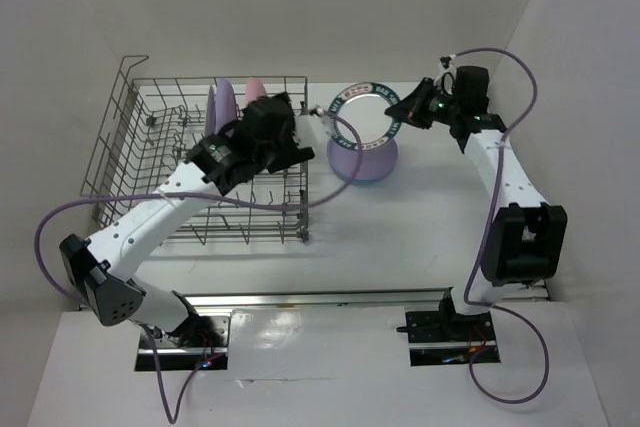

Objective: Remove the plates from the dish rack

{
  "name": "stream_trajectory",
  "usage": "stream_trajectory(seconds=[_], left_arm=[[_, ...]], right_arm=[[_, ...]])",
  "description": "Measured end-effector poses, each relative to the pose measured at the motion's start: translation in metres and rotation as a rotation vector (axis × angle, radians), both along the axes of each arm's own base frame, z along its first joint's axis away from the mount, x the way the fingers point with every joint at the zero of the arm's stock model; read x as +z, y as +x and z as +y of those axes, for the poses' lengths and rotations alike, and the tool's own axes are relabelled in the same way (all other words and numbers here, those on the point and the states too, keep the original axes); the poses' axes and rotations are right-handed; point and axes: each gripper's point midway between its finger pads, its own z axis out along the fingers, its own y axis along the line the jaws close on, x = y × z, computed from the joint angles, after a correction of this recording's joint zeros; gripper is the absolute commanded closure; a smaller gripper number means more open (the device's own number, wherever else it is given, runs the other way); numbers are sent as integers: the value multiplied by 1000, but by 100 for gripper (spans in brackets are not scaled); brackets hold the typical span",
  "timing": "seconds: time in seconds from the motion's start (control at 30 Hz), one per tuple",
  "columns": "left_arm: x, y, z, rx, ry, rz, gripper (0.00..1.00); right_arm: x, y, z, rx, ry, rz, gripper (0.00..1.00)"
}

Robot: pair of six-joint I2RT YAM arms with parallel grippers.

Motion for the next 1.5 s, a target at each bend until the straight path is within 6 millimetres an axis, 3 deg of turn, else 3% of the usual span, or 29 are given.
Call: stream_trajectory(seconds=[0.1, 0.3, 0.43, 0.53, 0.67, 0.83, 0.93, 1.03, 1.13, 1.2, 1.37, 1.5], left_arm=[[-4, 7, 41, 132, -146, 97, 0], [-18, 16, 128, 428, -375, 250, 0], [-23, 24, 143, 513, -453, 299, 0], [-38, 26, 144, 548, -469, 351, 0], [-50, 25, 144, 572, -468, 397, 0], [-51, 25, 143, 583, -480, 402, 0], [-52, 25, 143, 584, -481, 403, 0], [-52, 25, 143, 584, -480, 404, 0], [-52, 25, 143, 585, -480, 402, 0], [-52, 25, 143, 586, -479, 402, 0], [-55, 32, 142, 589, -483, 405, 0], [-62, 51, 131, 582, -516, 427, 5]], right_arm=[[-13, -12, -28, -87, -92, -3, 100], [-101, -100, -11, 35, -106, 213, 100], [-158, -143, -8, 77, -86, 369, 100], [-184, -165, -6, 94, -69, 442, 100], [-206, -167, -7, 97, -72, 462, 100], [-228, -166, -6, 109, -70, 458, 99], [-233, -167, -2, 128, -48, 463, 80], [-240, -166, -3, 126, -55, 473, 69], [-250, -169, -9, 96, -92, 515, 44], [-245, -168, -8, 96, -80, 524, 36], [-240, -157, -24, -3, -175, 528, 30], [-236, -153, -47, -135, -279, 554, 26]])
